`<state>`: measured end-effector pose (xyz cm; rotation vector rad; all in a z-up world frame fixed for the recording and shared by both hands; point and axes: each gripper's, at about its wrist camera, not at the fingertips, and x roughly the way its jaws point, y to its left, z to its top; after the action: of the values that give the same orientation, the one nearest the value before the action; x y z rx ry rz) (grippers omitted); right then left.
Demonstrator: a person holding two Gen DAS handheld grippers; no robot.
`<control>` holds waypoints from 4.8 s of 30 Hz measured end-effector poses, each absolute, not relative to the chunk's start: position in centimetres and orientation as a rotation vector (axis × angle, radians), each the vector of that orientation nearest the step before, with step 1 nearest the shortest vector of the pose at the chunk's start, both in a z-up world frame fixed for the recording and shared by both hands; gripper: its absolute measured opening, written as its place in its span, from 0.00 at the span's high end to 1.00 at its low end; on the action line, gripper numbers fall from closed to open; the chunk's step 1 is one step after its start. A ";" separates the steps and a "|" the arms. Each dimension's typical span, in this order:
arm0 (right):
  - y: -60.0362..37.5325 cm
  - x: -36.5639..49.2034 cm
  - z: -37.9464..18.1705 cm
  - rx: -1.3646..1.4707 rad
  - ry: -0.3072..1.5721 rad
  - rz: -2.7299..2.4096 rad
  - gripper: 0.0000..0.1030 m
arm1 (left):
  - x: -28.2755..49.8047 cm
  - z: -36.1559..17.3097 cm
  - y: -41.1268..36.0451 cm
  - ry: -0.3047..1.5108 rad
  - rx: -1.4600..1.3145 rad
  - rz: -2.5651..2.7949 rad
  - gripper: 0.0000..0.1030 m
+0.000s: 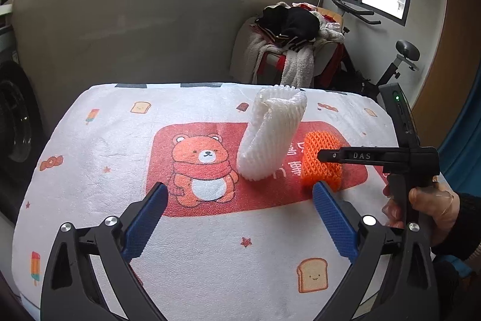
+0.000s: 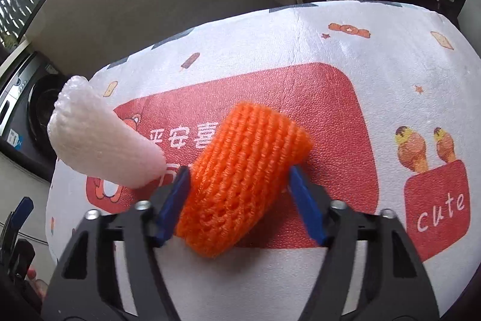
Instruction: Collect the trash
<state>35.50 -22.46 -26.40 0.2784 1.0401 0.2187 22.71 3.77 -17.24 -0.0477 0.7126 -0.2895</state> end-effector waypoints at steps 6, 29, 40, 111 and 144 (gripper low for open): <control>-24.6 32.7 -24.6 0.225 0.959 0.279 0.73 | 24.0 -18.5 2.3 0.749 -0.057 -0.343 0.23; -33.2 21.8 -21.0 0.339 0.814 0.248 0.80 | 30.5 -17.0 -2.7 0.780 -0.043 -0.361 0.66; -31.4 16.7 -18.8 0.302 0.776 0.271 0.80 | 20.4 -13.6 -1.7 0.778 -0.034 -0.456 0.66; -20.0 -0.6 -27.5 -0.052 1.064 0.477 0.23 | -6.2 -19.3 1.2 0.770 -0.080 -0.186 0.06; -23.7 0.2 -10.7 -0.070 0.641 0.286 0.06 | -6.5 -4.9 -0.4 0.403 0.084 -0.142 0.06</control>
<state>0.15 -23.68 -10.66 -0.0705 0.6406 0.2859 -6.47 -0.36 -4.86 0.0838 0.4026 -0.1420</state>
